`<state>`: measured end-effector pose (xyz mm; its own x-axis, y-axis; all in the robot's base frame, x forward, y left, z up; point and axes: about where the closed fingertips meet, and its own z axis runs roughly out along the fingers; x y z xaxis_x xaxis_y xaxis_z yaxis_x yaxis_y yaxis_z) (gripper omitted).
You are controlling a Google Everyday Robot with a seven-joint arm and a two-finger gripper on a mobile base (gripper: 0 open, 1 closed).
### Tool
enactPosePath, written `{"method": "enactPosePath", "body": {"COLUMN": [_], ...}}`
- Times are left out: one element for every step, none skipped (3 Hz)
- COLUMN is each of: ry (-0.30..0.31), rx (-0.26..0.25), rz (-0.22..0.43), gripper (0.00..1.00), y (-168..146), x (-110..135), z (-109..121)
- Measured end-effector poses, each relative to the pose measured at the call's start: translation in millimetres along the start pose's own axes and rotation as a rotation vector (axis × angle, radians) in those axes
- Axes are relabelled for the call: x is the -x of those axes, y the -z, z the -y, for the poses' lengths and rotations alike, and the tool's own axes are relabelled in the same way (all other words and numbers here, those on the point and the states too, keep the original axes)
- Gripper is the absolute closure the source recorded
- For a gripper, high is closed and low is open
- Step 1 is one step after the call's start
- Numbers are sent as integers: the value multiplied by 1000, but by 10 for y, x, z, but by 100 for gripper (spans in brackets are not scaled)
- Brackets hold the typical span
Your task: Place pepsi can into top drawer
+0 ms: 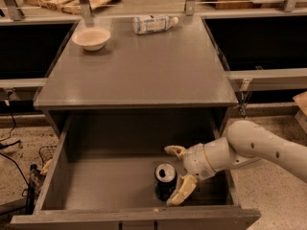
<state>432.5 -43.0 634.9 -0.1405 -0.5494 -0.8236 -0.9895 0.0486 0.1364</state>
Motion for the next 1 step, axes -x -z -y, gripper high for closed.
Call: {"method": "enactPosePath", "body": {"ry": [0], "rx": [0], "rz": [0], "gripper": [0], "y": [0], "x": [0], "z": [0]}}
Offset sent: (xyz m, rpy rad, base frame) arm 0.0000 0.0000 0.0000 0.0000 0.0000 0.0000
